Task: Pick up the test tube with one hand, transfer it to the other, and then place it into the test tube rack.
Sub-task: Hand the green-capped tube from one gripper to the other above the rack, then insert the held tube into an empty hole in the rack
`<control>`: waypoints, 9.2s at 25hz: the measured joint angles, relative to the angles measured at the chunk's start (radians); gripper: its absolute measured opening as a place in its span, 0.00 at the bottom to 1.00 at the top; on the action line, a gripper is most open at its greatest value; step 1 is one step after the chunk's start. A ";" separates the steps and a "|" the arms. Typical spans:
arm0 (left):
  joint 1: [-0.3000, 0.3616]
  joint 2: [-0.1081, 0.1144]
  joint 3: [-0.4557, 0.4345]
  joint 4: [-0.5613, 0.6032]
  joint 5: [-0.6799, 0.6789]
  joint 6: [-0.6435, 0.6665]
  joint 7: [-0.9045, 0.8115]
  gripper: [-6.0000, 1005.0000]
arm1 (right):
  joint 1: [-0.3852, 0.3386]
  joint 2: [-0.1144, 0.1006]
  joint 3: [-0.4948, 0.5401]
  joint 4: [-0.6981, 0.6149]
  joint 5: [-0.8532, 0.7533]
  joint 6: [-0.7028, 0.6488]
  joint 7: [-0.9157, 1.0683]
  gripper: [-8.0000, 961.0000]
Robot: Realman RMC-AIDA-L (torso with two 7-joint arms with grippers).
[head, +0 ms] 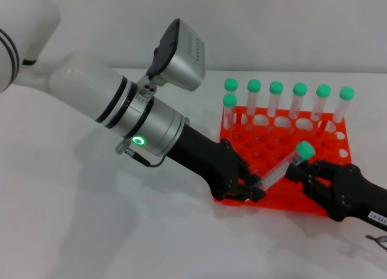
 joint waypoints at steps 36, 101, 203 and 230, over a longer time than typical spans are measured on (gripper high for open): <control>-0.014 0.000 0.000 0.060 0.042 -0.038 -0.027 0.21 | 0.019 0.005 -0.043 -0.010 0.004 0.032 0.000 0.67; 0.658 0.005 0.000 -0.364 -0.814 0.366 0.150 0.88 | 0.071 -0.064 -0.016 -0.164 -0.010 0.190 0.061 0.21; 0.930 0.008 -0.002 -0.081 -1.007 0.167 0.382 0.88 | 0.575 -0.022 -0.012 -0.483 -1.085 0.553 0.711 0.33; 0.944 0.005 -0.002 -0.081 -1.155 0.114 0.442 0.88 | 0.103 -0.002 0.319 -0.786 -0.624 0.263 0.522 0.80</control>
